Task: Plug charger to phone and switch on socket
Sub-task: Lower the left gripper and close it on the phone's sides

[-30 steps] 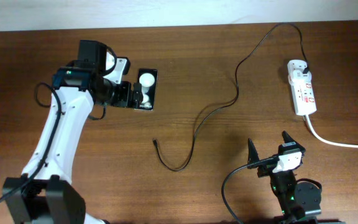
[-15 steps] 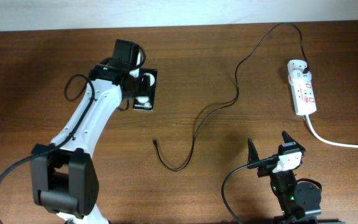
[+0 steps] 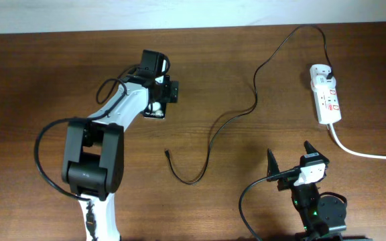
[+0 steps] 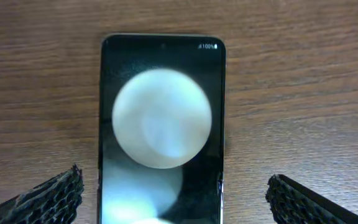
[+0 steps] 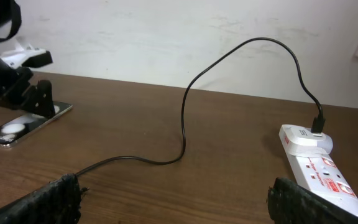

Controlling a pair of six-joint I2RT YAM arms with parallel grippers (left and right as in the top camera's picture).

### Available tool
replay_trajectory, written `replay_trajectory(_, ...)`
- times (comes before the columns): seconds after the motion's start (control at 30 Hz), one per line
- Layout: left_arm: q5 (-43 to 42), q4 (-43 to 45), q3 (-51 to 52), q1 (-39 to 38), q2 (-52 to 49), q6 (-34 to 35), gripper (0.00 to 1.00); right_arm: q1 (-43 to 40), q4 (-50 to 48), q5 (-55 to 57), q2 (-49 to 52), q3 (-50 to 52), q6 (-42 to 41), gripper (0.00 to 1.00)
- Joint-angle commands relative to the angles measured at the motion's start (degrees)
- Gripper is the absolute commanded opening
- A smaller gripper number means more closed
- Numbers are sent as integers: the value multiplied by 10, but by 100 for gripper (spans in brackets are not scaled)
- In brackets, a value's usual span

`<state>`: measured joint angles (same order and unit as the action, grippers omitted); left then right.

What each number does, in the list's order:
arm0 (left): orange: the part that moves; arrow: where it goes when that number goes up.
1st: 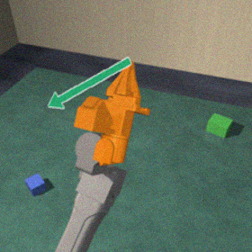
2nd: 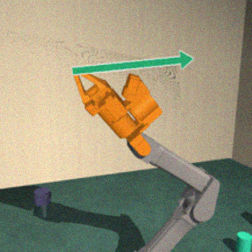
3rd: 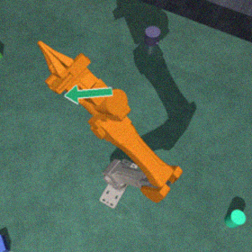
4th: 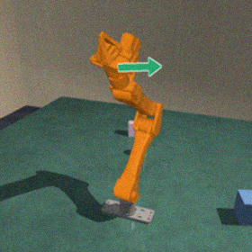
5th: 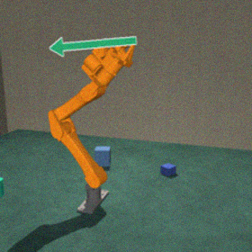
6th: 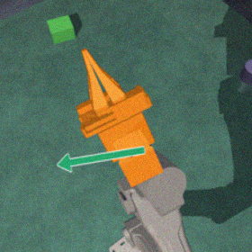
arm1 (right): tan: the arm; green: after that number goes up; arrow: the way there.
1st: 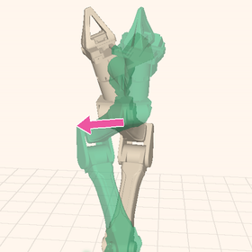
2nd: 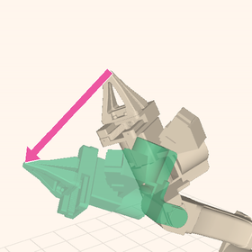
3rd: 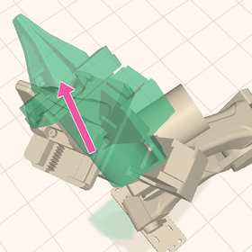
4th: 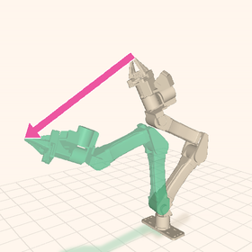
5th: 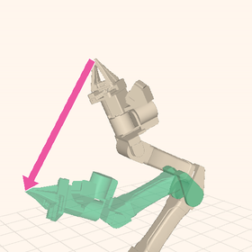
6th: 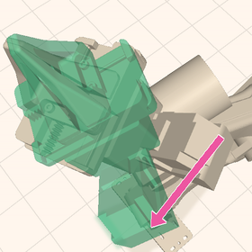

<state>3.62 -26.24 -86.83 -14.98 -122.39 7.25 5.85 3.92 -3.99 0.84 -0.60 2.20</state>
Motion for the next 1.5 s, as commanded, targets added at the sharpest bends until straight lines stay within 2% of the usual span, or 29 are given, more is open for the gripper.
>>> replay_trajectory(0.0, -9, 1, -4, 0, -32, -11, 99, 5, 4, 1, -5, 3, 4, 99)
replay_trajectory(0.07, -9, -3, -4, 0, -40, -11, 100, 5, 4, 1, -5, 3, 4, 99)
replay_trajectory(0.2, -9, -21, -4, 0, -43, -11, 95, 5, 4, 1, -5, 3, 4, 99)
replay_trajectory(0.37, -9, -53, -4, 0, -43, -11, 84, 5, 4, 1, -5, 3, 4, 99)
replay_trajectory(0.4, -9, -67, -4, 0, -43, -11, 79, 5, 4, 1, -5, 3, 4, 99)
replay_trajectory(0.5, -11, -119, -4, 0, -43, -10, 75, 5, 4, 1, -5, 3, 4, 99)
replay_trajectory(0.67, -65, -216, -4, 0, -43, -4, 74, 5, 4, 1, -5, 3, 4, 99)
replay_trajectory(0.77, -75, -262, -4, 0, -43, -4, 76, 5, 4, 1, -5, 3, 4, 99)
replay_trajectory(0.87, -76, -267, -4, 0, -43, -4, 82, 5, 4, 1, -5, 3, 4, 99)
replay_trajectory(0.93, -80, -261, -4, 0, -43, -4, 91, 5, 4, 1, -5, 3, 4, 99)
replay_trajectory(0.97, -93, -259, -4, 0, -43, -4, 100, 5, 4, 1, -5, 3, 4, 99)
replay_trajectory(1.47, -127, -257, -4, -3, -43, -4, 99, 5, 4, 1, -5, 3, 4, 99)
